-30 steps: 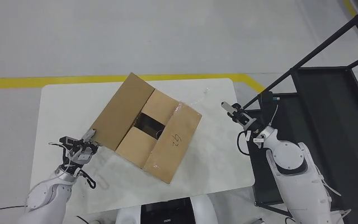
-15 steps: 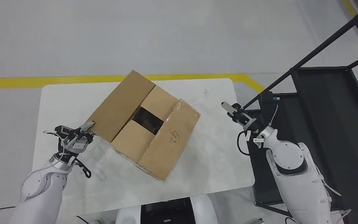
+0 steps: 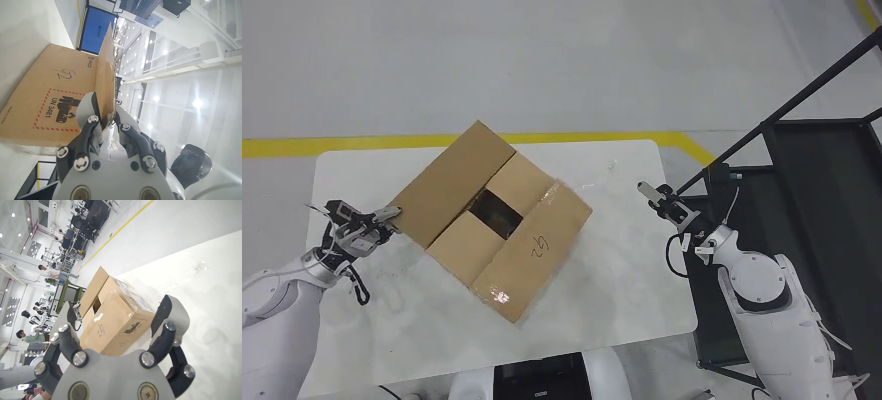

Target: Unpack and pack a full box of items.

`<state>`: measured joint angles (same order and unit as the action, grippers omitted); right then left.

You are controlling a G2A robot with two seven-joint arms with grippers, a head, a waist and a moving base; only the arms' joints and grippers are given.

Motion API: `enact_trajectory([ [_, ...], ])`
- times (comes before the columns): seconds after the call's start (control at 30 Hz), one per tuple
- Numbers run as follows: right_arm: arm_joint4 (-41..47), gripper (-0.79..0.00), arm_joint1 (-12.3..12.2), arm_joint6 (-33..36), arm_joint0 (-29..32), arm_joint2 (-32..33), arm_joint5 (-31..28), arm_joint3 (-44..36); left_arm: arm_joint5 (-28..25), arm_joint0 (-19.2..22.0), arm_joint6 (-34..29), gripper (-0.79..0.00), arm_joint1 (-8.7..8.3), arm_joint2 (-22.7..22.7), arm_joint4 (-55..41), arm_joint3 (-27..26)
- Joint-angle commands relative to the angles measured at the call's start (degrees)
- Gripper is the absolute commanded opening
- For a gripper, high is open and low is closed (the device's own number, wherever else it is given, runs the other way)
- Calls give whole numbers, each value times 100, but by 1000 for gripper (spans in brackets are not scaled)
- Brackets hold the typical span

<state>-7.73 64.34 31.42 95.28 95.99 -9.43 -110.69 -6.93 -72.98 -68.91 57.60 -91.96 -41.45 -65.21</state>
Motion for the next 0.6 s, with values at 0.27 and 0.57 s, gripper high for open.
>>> enact_trajectory([
  [0.27, 0, 0, 0, 0, 0, 0, 0, 0, 11, 404, -113, 0, 56, 38, -671, 503],
  [0.57, 0, 0, 0, 0, 0, 0, 0, 0, -214, -521, -362, 0, 86, -654, -2192, -145],
])
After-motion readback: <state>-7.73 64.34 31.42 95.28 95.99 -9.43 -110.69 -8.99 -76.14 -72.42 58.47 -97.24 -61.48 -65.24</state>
